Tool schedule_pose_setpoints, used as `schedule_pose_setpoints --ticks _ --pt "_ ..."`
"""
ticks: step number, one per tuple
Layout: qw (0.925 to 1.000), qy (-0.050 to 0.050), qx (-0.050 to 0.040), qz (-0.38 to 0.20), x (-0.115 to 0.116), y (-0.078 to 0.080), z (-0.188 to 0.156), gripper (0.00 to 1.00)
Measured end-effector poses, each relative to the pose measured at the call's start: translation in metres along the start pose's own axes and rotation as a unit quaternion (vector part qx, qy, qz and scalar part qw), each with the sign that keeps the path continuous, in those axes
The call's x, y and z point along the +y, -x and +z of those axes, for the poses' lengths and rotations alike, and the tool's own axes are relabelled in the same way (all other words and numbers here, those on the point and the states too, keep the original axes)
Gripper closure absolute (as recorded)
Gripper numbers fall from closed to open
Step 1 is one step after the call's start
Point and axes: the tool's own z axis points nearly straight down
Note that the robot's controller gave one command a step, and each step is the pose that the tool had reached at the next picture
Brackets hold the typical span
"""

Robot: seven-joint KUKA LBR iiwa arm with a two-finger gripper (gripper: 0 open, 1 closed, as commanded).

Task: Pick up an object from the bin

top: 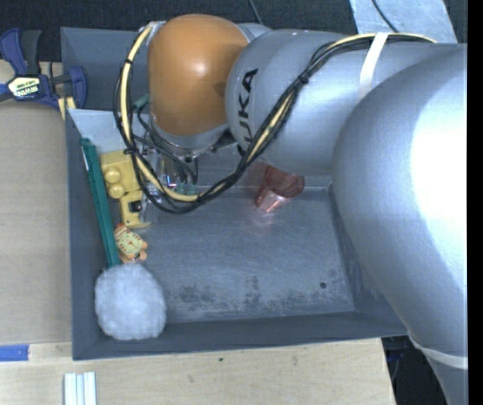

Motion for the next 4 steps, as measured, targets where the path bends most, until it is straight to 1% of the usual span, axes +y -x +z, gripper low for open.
schedule_pose_setpoints --ticks 1,2,3,4 --pt "1.0 0.001 -0.0033 0.002 -0.001 0.001 -0.006 0.0" --pt "0.9653 -0.001 -0.0006 -0.261 0.019 -0.024 0.081 0.0" --pt "0.9677 0.0 -0.0043 -0.252 -0.022 0.001 0.092 0.0" --pt "0.9034 -0.004 0.0016 -0.429 0.017 -0.076 0.094 0.0"
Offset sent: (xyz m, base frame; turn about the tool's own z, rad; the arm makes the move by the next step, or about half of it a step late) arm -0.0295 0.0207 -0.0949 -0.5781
